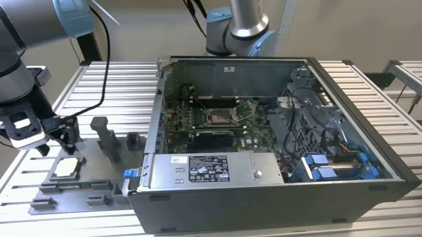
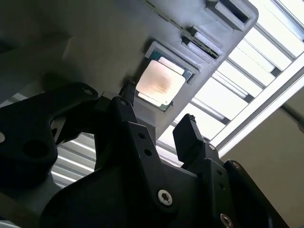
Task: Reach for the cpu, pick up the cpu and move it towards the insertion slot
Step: 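Pick up the cpu and move it towards the insertion slot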
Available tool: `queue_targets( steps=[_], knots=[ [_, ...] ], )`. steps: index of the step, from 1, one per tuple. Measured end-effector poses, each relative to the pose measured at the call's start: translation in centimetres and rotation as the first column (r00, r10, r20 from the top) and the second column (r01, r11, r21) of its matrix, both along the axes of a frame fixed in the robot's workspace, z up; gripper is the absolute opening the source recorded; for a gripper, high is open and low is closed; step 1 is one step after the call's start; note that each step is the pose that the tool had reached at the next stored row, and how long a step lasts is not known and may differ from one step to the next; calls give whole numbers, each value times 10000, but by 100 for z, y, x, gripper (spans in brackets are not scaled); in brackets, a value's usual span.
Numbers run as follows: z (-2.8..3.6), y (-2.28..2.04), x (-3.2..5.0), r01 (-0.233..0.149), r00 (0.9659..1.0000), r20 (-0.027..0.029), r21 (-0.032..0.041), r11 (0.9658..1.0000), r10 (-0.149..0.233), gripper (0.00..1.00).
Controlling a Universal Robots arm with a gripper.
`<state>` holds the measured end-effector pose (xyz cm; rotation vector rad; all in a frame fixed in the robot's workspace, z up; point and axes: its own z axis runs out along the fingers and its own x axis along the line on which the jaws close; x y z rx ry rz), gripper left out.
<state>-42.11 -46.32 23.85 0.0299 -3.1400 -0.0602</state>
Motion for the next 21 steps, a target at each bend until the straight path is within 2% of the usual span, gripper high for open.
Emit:
queue_targets(
  steps=[21],
  knots=[
    [-260,-5,0,0,10000,0,0,10000,0,100]
  ],
)
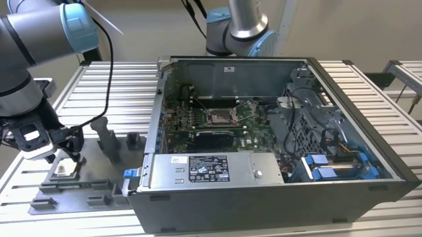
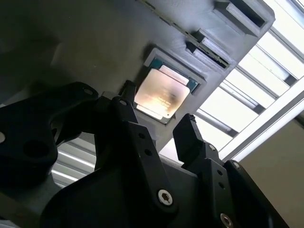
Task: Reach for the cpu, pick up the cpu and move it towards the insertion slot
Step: 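Pick up the cpu and move it towards the insertion slot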
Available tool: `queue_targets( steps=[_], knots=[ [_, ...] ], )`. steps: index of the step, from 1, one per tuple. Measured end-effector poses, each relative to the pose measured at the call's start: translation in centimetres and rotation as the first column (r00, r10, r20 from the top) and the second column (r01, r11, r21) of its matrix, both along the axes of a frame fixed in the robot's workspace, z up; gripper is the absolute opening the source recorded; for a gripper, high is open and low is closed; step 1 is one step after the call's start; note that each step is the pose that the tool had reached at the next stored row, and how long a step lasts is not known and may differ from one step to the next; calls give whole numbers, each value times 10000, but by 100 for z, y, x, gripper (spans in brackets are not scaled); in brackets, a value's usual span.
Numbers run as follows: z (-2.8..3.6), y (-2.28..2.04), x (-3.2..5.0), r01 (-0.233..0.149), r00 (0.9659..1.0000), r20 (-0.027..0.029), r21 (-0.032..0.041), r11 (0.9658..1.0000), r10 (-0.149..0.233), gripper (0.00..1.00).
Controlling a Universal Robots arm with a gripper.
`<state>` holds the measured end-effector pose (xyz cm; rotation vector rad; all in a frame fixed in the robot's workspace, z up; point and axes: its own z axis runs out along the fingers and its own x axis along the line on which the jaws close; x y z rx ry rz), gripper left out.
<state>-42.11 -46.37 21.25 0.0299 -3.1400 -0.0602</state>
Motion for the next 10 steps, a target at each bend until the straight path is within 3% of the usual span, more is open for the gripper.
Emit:
queue_targets(
  steps=[10],
  knots=[
    [-123,0,0,0,10000,1,0,10000,0,100]
  ],
)
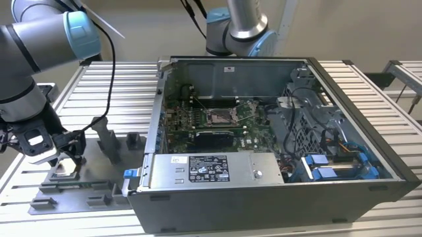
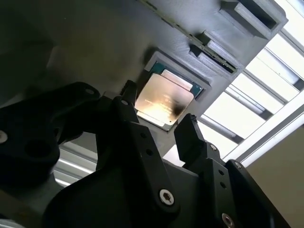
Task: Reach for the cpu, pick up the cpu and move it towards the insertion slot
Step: 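Pick up the cpu and move it towards the insertion slot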
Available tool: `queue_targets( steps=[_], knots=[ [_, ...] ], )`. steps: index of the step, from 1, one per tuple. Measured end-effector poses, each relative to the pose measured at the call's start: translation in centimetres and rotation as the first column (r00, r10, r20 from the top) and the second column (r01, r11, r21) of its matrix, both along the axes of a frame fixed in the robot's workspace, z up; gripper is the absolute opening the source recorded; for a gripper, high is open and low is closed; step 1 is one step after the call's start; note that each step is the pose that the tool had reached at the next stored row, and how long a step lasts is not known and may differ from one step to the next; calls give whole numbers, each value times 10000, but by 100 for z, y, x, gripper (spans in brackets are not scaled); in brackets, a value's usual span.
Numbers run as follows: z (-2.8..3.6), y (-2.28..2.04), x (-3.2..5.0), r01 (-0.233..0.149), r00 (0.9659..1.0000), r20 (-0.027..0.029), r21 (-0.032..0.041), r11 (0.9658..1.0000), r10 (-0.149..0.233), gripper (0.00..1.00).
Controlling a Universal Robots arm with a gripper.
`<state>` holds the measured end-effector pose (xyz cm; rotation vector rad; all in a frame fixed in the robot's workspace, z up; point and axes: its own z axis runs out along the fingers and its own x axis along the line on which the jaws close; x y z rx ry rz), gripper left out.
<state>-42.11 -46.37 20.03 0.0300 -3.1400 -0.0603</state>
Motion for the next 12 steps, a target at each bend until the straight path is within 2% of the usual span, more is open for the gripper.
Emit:
queue_targets(
  steps=[5,12],
  knots=[
    [-33,0,-44,0,10000,-1,0,10000,0,100],
    [-89,-13,-48,0,10000,-2,-1,10000,0,100]
  ],
)
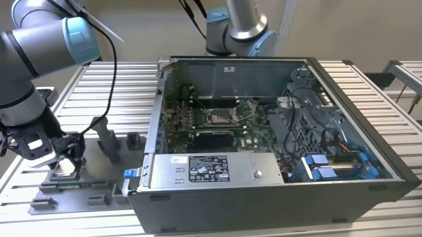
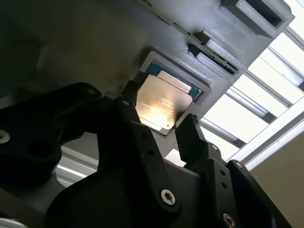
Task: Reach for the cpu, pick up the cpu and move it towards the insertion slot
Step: 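Pick up the cpu and move it towards the insertion slot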
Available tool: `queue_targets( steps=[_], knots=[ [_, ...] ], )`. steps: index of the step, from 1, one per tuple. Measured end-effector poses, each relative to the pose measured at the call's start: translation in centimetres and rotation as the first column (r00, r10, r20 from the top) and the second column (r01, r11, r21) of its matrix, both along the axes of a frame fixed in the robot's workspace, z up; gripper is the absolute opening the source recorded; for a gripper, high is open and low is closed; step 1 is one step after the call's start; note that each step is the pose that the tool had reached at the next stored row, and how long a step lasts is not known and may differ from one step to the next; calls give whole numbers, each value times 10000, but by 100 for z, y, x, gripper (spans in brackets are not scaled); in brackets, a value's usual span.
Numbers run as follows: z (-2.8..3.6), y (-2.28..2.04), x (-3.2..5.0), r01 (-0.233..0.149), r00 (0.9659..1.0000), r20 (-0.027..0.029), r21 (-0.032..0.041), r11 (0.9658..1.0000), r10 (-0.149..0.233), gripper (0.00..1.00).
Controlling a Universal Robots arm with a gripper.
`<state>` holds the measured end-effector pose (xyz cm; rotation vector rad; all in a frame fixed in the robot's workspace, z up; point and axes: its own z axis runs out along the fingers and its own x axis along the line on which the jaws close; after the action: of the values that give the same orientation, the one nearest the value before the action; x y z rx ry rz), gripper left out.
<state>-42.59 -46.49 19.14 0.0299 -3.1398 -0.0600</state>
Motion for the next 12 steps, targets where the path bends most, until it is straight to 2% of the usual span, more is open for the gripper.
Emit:
queue_targets(
  steps=[6,12],
  knots=[
    [-49,-6,0,0,10000,1,1,10000,0,100],
    [-53,-6,1,0,10000,1,1,10000,0,100]
  ],
)
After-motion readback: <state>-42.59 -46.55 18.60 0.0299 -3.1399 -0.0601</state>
